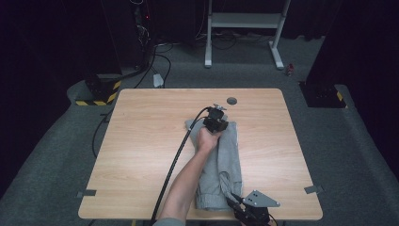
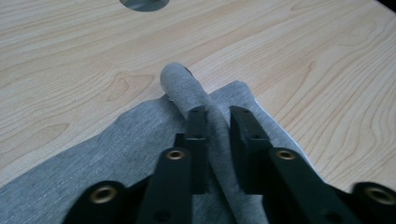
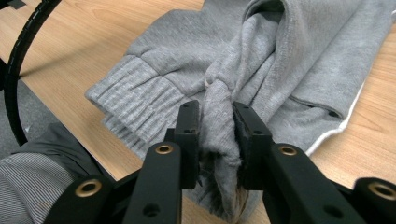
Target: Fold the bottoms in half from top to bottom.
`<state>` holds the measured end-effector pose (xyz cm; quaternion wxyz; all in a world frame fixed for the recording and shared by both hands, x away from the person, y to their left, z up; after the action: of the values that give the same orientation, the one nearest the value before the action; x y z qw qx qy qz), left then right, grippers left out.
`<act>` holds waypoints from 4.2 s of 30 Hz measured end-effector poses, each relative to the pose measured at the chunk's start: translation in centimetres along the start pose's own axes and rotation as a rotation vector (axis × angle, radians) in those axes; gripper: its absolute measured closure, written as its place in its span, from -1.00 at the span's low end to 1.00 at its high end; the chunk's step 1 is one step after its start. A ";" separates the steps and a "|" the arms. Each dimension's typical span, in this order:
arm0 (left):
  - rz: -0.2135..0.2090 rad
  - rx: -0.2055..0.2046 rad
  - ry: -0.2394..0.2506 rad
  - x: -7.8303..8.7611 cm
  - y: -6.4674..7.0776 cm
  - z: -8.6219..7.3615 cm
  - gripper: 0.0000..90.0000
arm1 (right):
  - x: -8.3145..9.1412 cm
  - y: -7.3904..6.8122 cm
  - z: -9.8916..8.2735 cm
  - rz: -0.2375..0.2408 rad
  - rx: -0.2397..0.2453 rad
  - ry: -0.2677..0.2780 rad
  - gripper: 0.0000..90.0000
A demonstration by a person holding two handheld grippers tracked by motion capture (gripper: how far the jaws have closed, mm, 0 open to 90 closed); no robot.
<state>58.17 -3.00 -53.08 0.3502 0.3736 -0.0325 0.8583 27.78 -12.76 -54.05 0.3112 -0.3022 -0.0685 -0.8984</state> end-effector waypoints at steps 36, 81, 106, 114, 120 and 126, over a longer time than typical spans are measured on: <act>0.038 0.032 -0.053 11.6 0.3 -10.5 -0.25 | -6.7 3.8 10.4 -0.067 0.022 -0.106 -0.33; 0.086 0.039 -0.025 10.1 -0.5 -13.1 -0.12 | -10.6 11.5 8.8 -0.284 0.012 -0.253 -0.01; -0.003 -0.030 -0.066 12.4 4.0 -13.4 -0.26 | -6.9 11.8 7.0 -0.182 -0.013 -0.204 -0.16; 0.031 -0.074 -0.133 11.9 5.0 -15.7 -0.26 | -6.3 11.1 5.2 -0.193 0.042 -0.241 -0.17; 0.058 -0.113 -0.122 11.6 4.7 -15.6 -0.25 | -6.1 11.0 4.4 -0.198 0.056 -0.248 -0.16; 0.107 -0.114 -0.109 10.8 2.6 -14.2 -0.25 | -7.1 12.0 4.7 -0.234 0.052 -0.219 -0.18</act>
<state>42.63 5.72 -55.58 0.3223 0.3969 -0.1199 0.8510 41.77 -17.16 -55.26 0.2026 -0.3803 -0.1599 -0.8881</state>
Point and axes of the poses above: each handheld gripper's, and its own axes: x roughly backward along the jaws, z roughly out of its top, y roughly to its right, the point moved 6 cm from there along -x, roughly forward along the jaws, and after that the axes turned 6 degrees about -z, right-handed, at the moved point
